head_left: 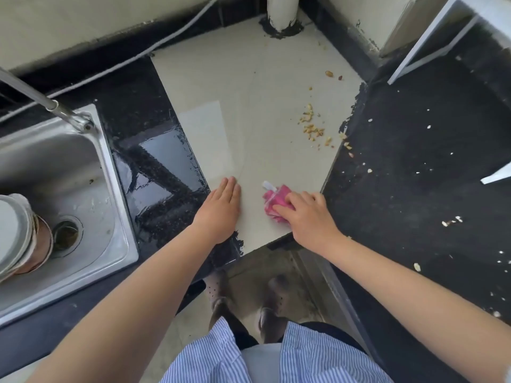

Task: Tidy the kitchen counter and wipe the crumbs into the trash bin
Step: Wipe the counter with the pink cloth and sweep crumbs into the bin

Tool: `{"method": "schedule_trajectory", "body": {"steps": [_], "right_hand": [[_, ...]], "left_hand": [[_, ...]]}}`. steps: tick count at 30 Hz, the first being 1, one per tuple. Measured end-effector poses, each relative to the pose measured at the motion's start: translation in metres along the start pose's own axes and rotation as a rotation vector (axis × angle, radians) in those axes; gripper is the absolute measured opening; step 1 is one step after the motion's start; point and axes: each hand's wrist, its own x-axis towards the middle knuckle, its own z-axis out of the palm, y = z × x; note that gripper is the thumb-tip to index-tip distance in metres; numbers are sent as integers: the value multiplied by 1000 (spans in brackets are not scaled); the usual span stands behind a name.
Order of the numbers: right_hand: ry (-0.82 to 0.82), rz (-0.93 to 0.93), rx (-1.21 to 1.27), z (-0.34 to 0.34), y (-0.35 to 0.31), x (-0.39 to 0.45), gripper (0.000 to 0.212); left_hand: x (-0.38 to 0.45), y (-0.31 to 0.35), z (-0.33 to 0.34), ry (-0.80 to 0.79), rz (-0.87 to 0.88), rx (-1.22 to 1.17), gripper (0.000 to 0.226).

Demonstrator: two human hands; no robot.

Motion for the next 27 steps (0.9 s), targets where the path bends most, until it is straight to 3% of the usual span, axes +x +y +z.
{"method": "schedule_trajectory", "body": {"steps": [5,8,14,20,23,27], "right_hand": [[-86,348,-45,-24,56,24,35],[10,424,40,-33,52,30,32],[140,51,112,-13,-38,17,17],[-16,-87,73,17,-39,9,29],[-58,80,46,5,-2,30,26],[71,425,14,-20,53,62,32]], "left_hand": [[1,0,-1,1,1,-22,54],[1,-2,-3,-9,19,-40,55],[2,-23,-16,-37,103,-158,53],[10,-33,-4,151,28,-274,53],[15,-37,-5,198,18,-294,53],[24,-50,-10,223,1,-282,54]]}}
